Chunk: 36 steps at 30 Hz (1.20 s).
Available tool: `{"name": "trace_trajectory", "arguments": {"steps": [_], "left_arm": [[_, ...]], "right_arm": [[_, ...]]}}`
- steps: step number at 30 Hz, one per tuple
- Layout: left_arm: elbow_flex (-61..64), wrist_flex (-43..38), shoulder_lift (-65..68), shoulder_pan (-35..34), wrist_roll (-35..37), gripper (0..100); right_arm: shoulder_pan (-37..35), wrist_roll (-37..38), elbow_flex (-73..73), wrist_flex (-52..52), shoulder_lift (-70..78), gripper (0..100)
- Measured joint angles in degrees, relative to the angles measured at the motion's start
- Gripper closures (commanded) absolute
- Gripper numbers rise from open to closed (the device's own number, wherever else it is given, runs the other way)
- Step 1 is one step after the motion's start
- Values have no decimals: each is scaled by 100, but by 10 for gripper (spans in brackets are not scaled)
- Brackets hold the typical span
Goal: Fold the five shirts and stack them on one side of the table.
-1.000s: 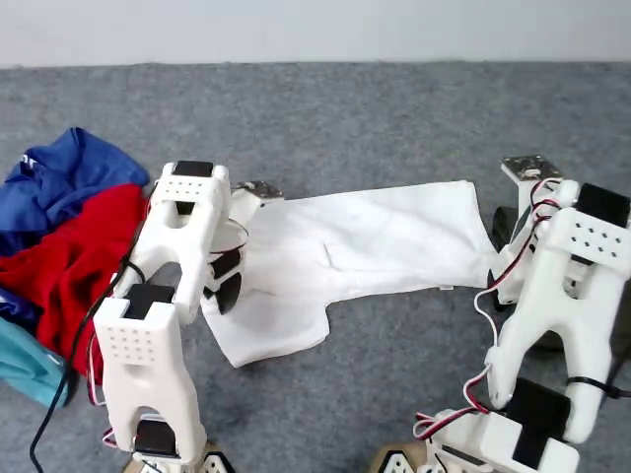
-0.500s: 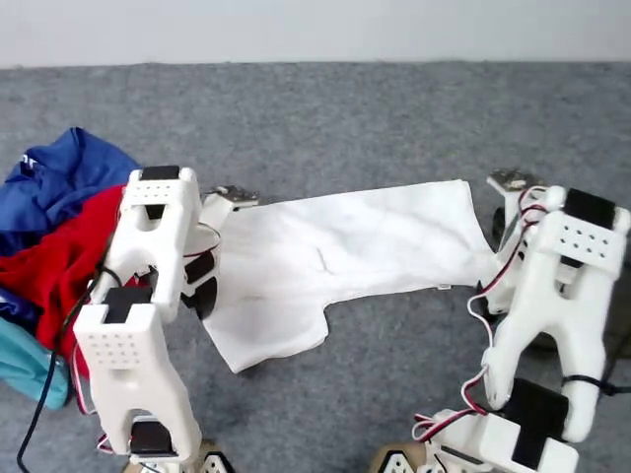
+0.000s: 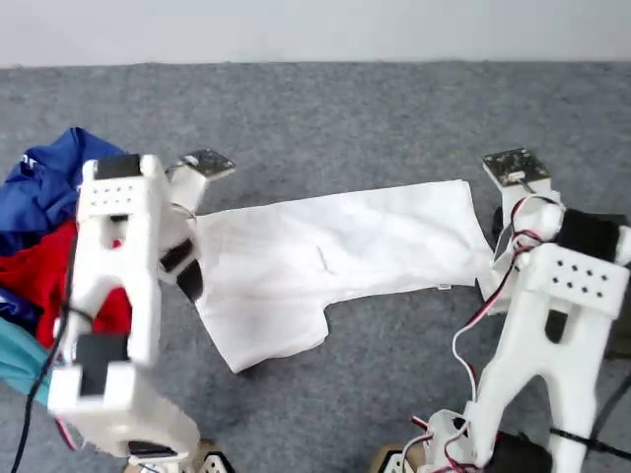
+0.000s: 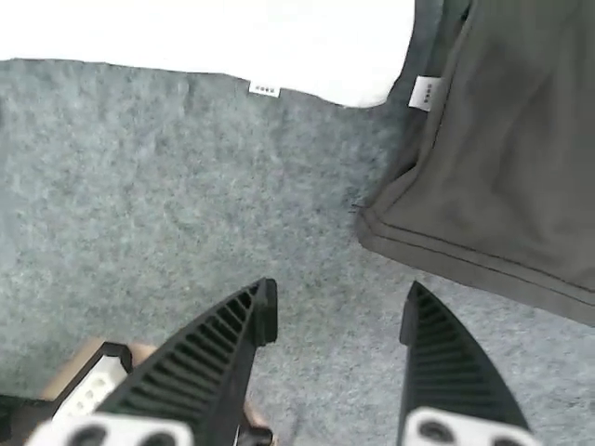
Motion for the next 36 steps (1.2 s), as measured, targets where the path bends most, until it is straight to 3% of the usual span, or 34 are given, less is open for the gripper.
{"name": "trace_trajectory", "arguments": {"steps": [8,18,25,31,36], "left_arm": [[3191,-308,-1996,2215,-9,806],[3771,-1301,-2092,2470,-9,804],[4062,-1969,-1582,3218,35,804],[3323,-2215,-273,3156,149,807],[2409,-1916,721,2848,167,808]], "right_arm": [[0,0,624,-62,-53,775],[0,0,624,-70,-62,775],[0,0,624,-70,-62,775],[0,0,624,-70,-62,775],[0,0,624,-70,-62,775]]}}
